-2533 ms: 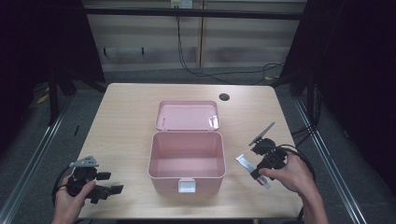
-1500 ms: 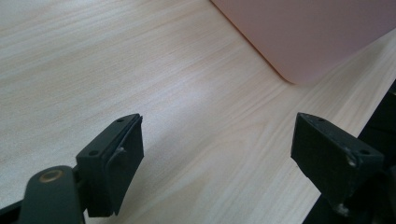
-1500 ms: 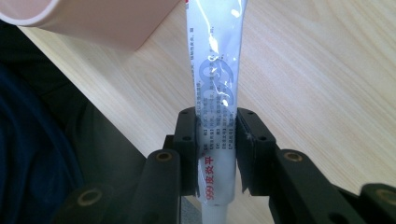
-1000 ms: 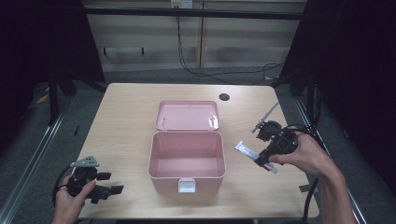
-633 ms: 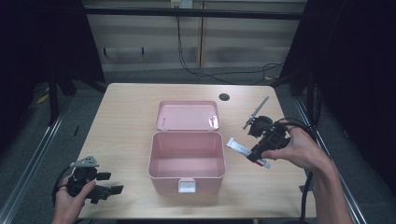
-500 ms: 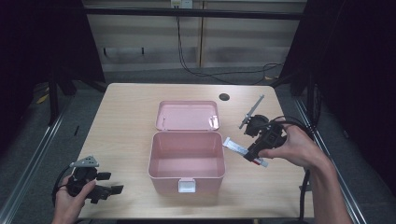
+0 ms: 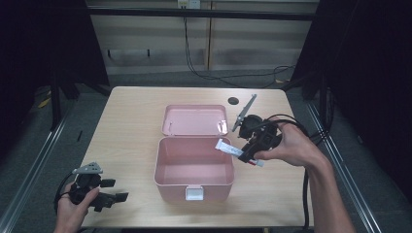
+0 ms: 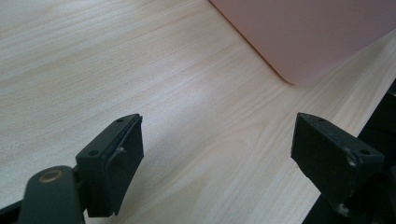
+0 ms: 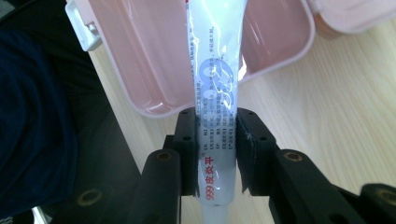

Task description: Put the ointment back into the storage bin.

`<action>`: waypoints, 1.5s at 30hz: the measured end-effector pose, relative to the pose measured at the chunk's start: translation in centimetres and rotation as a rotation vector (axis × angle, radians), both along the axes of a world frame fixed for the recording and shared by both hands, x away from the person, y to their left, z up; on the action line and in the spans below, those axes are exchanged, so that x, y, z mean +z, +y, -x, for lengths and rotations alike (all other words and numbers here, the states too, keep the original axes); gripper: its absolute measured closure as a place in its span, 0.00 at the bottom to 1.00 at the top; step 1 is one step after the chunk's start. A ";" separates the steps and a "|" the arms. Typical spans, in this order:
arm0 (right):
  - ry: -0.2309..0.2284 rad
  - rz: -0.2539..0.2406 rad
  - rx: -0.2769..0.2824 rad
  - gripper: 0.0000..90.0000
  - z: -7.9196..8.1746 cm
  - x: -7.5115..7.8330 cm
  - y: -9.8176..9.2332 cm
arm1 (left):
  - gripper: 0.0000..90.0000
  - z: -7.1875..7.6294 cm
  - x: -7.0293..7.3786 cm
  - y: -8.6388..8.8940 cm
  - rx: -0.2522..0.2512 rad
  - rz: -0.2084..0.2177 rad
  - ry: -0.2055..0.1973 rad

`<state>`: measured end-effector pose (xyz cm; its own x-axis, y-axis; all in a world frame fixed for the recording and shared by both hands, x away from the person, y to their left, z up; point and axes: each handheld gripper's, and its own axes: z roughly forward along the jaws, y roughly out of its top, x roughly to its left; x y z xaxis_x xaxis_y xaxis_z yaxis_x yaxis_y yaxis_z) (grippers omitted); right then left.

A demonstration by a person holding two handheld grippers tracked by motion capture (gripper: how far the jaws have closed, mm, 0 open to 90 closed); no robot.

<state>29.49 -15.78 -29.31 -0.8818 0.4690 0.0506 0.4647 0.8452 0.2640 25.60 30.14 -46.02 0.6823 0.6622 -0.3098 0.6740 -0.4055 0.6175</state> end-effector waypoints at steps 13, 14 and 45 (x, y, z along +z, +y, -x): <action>0.007 0.016 0.115 0.79 -0.5 -0.1 3.4 | 0.19 0.0 0.0 0.0 0.000 0.002 -0.003; 0.007 0.019 0.118 0.79 -0.6 -0.2 3.6 | 0.19 0.0 0.1 0.1 -0.002 0.003 0.000; 0.070 0.079 0.247 0.79 -1.7 -3.9 9.5 | 0.19 0.1 0.1 0.0 0.000 0.003 -0.008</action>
<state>31.22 -6.33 -33.19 -0.9657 0.2445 0.0877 0.2562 0.9520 0.1675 25.49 30.15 -45.92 0.6846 0.6613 -0.3066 0.6692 -0.4033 0.6241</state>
